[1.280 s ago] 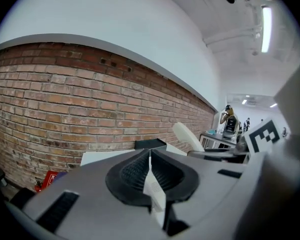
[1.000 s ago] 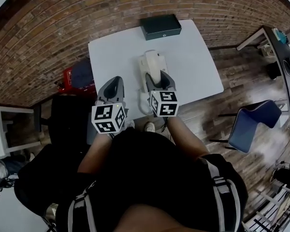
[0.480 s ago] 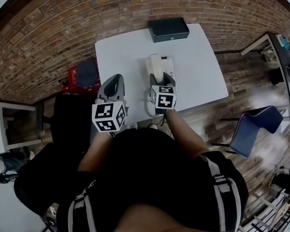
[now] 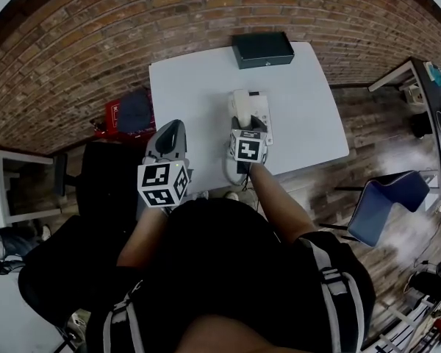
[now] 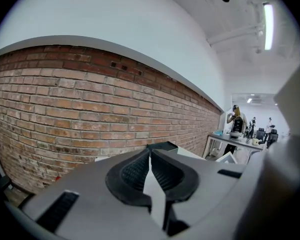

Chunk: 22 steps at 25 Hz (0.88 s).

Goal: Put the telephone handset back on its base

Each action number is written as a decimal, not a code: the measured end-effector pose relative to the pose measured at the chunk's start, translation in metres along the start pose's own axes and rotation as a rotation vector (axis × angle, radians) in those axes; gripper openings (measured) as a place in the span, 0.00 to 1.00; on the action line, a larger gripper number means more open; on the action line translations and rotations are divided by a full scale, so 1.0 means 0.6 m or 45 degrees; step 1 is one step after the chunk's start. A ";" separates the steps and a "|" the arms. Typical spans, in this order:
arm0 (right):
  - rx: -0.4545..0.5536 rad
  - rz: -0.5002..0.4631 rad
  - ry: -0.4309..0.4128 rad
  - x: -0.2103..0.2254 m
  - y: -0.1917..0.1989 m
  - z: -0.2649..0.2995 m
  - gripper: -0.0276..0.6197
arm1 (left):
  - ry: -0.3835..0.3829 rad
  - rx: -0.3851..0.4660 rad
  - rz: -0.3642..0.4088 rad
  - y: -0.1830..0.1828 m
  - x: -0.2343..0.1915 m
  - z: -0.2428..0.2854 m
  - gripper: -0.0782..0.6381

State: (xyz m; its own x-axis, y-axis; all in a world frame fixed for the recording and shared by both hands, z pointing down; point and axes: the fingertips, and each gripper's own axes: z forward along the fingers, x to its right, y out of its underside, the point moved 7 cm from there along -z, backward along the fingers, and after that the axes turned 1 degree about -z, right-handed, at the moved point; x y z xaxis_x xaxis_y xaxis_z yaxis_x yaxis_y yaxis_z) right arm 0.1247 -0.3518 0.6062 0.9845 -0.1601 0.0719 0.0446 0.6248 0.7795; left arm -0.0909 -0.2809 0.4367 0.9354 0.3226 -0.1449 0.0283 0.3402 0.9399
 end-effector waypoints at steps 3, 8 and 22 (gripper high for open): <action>-0.016 -0.023 0.006 -0.001 0.010 0.018 0.35 | -0.013 -0.008 -0.005 0.004 -0.007 -0.002 0.13; -0.073 -0.053 0.017 -0.004 0.028 0.040 0.35 | -0.029 -0.017 -0.007 0.007 -0.017 -0.004 0.13; -0.175 -0.077 0.015 -0.015 0.040 0.069 0.35 | -0.037 -0.022 -0.013 0.006 -0.032 0.004 0.13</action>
State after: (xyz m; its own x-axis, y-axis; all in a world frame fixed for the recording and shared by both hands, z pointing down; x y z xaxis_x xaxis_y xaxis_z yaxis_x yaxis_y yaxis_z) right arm 0.1101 -0.3670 0.6496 0.9812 -0.1922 0.0195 0.1259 0.7129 0.6898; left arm -0.1076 -0.2881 0.4434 0.9449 0.2934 -0.1452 0.0320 0.3584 0.9330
